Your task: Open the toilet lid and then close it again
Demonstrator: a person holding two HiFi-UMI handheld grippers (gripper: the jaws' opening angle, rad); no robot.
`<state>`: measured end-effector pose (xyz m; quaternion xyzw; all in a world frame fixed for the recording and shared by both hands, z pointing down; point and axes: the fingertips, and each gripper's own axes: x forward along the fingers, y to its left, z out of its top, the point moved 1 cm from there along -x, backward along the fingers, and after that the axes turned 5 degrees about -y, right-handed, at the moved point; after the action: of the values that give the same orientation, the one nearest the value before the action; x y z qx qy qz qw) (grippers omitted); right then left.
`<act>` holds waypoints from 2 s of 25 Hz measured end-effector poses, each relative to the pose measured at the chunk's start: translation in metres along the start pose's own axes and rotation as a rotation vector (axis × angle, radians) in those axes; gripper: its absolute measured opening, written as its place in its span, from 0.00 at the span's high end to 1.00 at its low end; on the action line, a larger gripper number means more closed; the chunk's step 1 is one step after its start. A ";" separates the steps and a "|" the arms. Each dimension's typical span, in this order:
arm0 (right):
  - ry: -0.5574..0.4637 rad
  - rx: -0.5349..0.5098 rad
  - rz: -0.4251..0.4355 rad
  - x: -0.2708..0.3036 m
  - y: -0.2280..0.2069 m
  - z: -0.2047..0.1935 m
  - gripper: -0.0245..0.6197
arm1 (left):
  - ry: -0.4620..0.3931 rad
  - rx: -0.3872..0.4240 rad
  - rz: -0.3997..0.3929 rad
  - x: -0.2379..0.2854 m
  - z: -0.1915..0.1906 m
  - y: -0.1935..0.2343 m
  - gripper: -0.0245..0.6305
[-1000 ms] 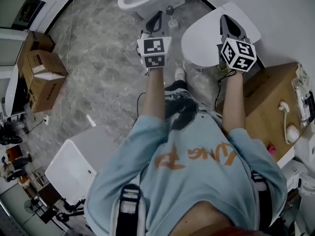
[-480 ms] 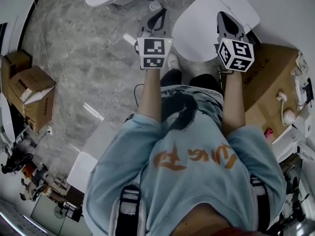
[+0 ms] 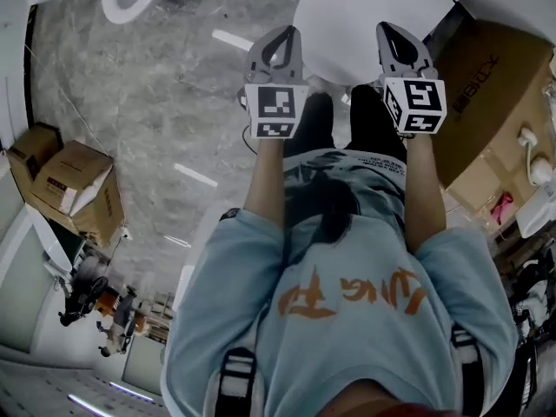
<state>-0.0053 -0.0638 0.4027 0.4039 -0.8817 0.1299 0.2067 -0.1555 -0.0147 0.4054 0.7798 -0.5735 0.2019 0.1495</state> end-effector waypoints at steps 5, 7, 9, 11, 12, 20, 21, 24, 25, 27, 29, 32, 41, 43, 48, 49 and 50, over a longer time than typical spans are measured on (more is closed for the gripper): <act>0.087 0.012 -0.016 0.013 0.010 -0.062 0.94 | 0.067 0.067 -0.111 0.026 -0.046 -0.015 0.92; 0.129 0.018 -0.002 0.013 0.017 -0.088 0.94 | 0.106 0.077 -0.148 0.033 -0.069 -0.025 0.92; 0.162 0.009 0.016 0.017 0.021 -0.112 0.94 | 0.126 0.092 -0.180 0.045 -0.086 -0.035 0.92; 0.186 -0.004 0.037 0.023 0.024 -0.134 0.94 | 0.143 0.109 -0.210 0.058 -0.104 -0.045 0.92; 0.198 -0.010 0.046 0.025 0.026 -0.147 0.94 | 0.154 0.118 -0.226 0.064 -0.114 -0.050 0.92; 0.310 -0.004 0.015 0.048 0.042 -0.232 0.85 | 0.276 0.129 -0.315 0.085 -0.205 -0.068 0.92; 0.324 -0.022 0.029 0.050 0.046 -0.241 0.81 | 0.288 0.157 -0.335 0.087 -0.215 -0.071 0.92; 0.363 -0.078 0.068 0.052 0.055 -0.269 0.73 | 0.340 0.252 -0.409 0.090 -0.244 -0.083 0.78; 0.377 -0.099 0.079 0.051 0.057 -0.279 0.71 | 0.361 0.290 -0.432 0.091 -0.254 -0.085 0.71; 0.407 -0.137 0.098 0.051 0.062 -0.296 0.66 | 0.395 0.387 -0.473 0.094 -0.271 -0.088 0.64; 0.434 -0.177 0.114 0.051 0.066 -0.312 0.60 | 0.419 0.503 -0.516 0.096 -0.286 -0.091 0.57; 0.476 -0.285 0.138 0.051 0.072 -0.334 0.46 | 0.439 0.694 -0.592 0.095 -0.306 -0.100 0.47; 0.536 -0.541 0.160 0.059 0.073 -0.372 0.29 | 0.436 1.027 -0.693 0.107 -0.335 -0.113 0.41; 0.536 -0.570 0.147 0.062 0.068 -0.372 0.29 | 0.439 1.038 -0.696 0.113 -0.333 -0.115 0.41; 0.531 -0.593 0.079 0.067 0.059 -0.368 0.29 | 0.434 1.084 -0.680 0.126 -0.329 -0.121 0.41; 0.539 -0.594 0.067 0.066 0.059 -0.370 0.29 | 0.437 1.091 -0.672 0.126 -0.330 -0.123 0.41; 0.548 -0.593 0.060 0.062 0.061 -0.373 0.29 | 0.440 1.099 -0.667 0.124 -0.332 -0.125 0.41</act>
<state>0.0087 0.0820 0.7570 0.2512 -0.8046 -0.0214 0.5376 -0.0516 0.0734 0.7554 0.8185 -0.0727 0.5609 -0.1010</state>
